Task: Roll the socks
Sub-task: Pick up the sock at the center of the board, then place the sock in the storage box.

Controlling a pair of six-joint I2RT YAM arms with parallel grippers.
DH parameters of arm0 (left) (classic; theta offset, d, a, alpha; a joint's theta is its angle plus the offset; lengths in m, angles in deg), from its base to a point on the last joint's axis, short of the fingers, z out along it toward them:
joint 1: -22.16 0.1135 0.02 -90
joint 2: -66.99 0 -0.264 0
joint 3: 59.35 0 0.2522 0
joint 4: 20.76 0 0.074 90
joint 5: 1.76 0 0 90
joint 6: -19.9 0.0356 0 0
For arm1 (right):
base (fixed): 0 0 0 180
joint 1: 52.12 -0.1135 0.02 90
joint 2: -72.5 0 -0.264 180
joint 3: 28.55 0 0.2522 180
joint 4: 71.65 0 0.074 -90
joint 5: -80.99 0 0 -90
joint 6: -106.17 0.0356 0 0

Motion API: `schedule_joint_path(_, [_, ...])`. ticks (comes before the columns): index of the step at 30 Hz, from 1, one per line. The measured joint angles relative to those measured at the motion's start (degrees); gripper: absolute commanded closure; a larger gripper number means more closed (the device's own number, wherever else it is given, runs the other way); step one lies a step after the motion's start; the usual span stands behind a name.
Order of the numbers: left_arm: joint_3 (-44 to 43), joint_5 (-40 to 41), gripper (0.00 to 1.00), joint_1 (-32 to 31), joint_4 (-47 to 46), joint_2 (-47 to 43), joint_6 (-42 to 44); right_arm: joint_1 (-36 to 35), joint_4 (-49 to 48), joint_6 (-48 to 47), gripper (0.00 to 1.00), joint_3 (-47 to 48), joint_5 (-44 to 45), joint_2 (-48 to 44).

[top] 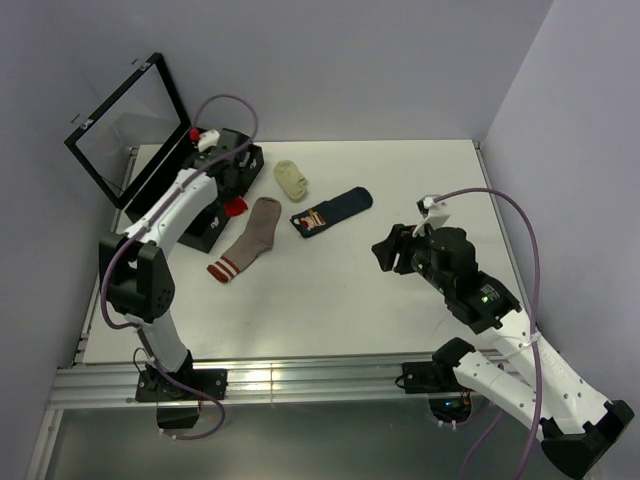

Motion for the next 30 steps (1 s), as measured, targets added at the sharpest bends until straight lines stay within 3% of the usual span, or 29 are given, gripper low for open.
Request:
schedule_joint_path(5, [-2.6,-1.0,1.00,8.7,-0.3,0.1,3.8,0.1,0.3,-0.5,0.35,0.8,3.0,0.1])
schedule_joint_path(11, [-2.8,-1.8,0.99,14.7,-2.8,1.4,8.5,0.1,0.2,-1.4,0.34,0.8,5.4,0.4])
schedule_joint_path(30, [10.0,-0.5,1.00,15.6,-14.7,2.4,13.8,0.1,-0.4,-4.6,0.34,0.8,5.6,3.2])
